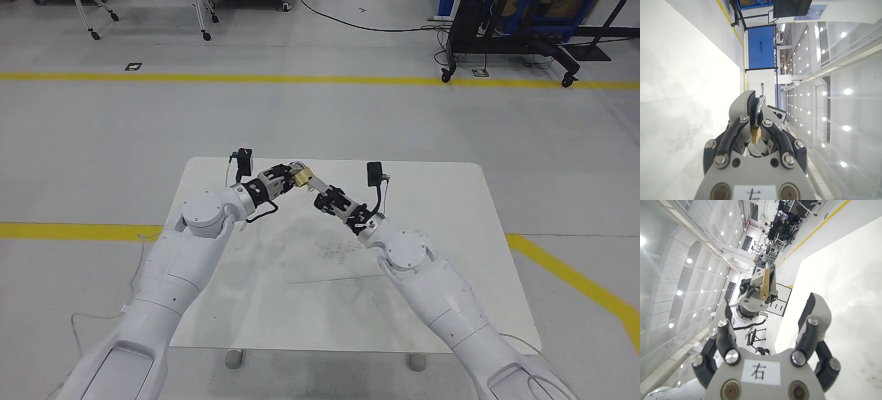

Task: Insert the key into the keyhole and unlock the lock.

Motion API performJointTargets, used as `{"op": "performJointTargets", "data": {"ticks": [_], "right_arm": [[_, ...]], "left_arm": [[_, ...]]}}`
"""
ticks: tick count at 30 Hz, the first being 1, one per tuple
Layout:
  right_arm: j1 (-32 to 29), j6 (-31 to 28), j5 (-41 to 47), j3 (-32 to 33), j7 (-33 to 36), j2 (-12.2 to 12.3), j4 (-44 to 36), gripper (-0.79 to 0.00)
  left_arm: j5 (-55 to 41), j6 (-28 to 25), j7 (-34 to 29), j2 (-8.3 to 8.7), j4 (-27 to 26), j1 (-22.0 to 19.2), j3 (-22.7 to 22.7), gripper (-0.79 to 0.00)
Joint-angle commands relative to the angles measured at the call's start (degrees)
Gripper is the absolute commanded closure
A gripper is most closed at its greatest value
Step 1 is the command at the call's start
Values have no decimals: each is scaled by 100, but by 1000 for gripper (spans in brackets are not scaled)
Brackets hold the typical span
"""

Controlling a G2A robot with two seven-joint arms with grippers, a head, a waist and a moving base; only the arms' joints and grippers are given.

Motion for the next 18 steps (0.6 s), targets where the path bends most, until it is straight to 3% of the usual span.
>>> {"op": "performJointTargets", "data": {"ticks": [1, 3, 4, 5, 14, 18], "right_arm": [[-23, -109, 72, 41, -22, -5, -21, -637], [-63, -279, 164, 100, -4, -3, -52, -456], [-81, -369, 186, 136, -9, 0, -77, -197], [-112, -490, 200, 166, 6, 5, -113, 0], [-336, -1164, 116, 264, 357, 47, -415, 0], [-282, -1026, -24, 182, 402, 29, -335, 0]], "left_arm": [[-45, 32, 66, -9, -1, 11, -25, 0], [-81, 100, 128, -18, 9, 12, -42, 0], [-117, 152, 154, -24, 20, 14, -49, 0], [-195, 222, 175, -34, 35, 16, -61, 0], [-1021, 1475, -158, -123, 423, -174, -105, 0], [-1093, 1482, -337, -148, 500, -242, -82, 0]]}}
